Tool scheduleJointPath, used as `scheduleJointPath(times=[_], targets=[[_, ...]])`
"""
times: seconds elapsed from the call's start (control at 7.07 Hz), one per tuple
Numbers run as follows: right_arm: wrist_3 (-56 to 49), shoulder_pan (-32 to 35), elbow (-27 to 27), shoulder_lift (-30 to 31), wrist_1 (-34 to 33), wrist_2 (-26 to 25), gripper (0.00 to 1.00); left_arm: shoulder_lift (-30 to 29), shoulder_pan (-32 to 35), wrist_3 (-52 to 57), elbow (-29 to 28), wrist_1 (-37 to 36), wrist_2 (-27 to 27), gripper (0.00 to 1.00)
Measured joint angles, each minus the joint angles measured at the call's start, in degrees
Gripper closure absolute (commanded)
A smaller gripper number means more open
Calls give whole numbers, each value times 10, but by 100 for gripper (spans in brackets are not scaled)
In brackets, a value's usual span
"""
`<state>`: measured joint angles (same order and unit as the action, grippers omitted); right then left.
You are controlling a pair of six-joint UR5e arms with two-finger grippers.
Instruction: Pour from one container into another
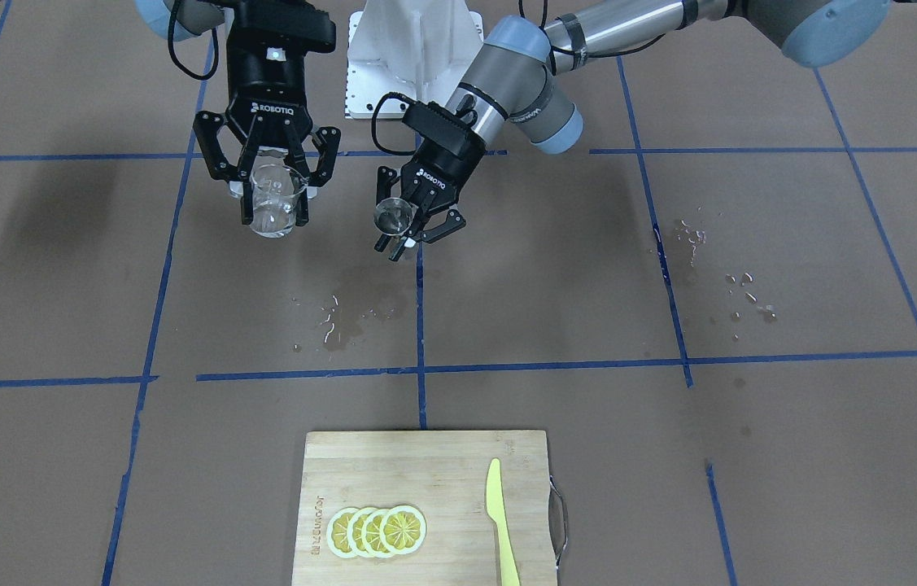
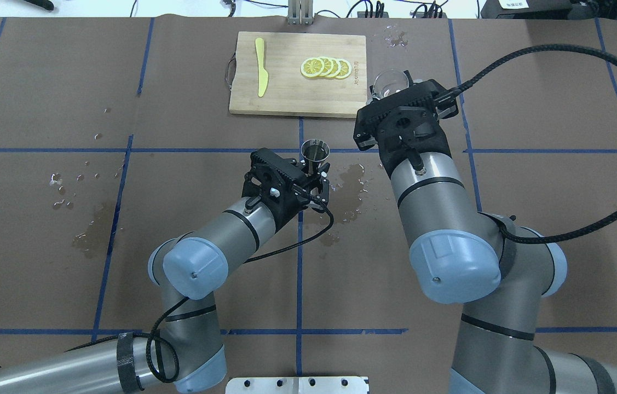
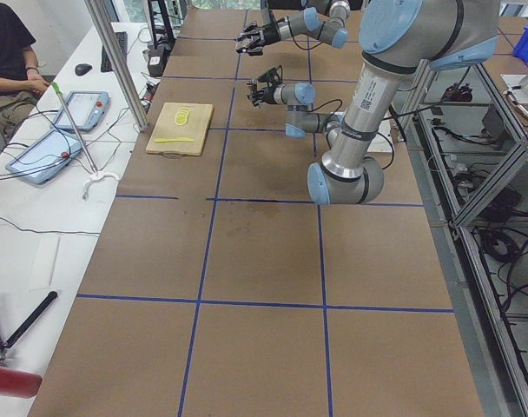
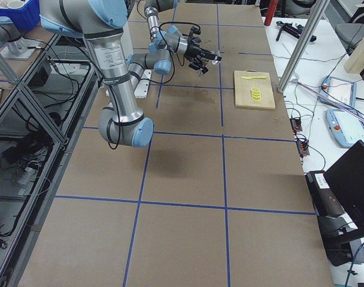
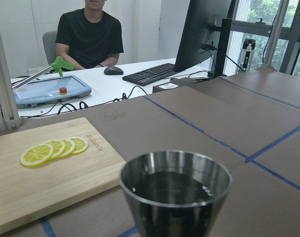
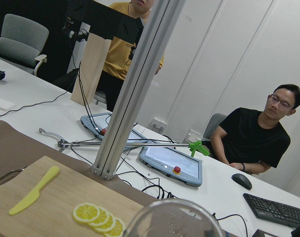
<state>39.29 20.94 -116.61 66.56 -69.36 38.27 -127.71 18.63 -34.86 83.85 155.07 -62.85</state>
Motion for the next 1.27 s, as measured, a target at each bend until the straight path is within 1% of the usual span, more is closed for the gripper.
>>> scheduleJointPath(times=[0.14,0.28,0.42,0.57,0.71,0.85,0.99,1.27], targets=[[65,1,-13,23,0,19,100,10,10,-1,9,0,1,100],[130,2,-19,38,0,49,100,26,23,-1,23,-1,1,100],[179,5,-21,49,0,92,100,45,39,-1,40,-2,1,100],[222,8,-22,69,0,118,100,66,54,-1,51,-2,1,100],[258,14,-22,93,0,129,100,91,71,-2,58,-2,1,100],[276,25,-22,104,0,137,100,113,84,-14,61,-2,1,100],[282,35,-21,109,-1,155,100,138,94,-38,70,-1,1,100],[284,54,-6,124,-4,208,100,201,112,-105,92,-2,3,100]])
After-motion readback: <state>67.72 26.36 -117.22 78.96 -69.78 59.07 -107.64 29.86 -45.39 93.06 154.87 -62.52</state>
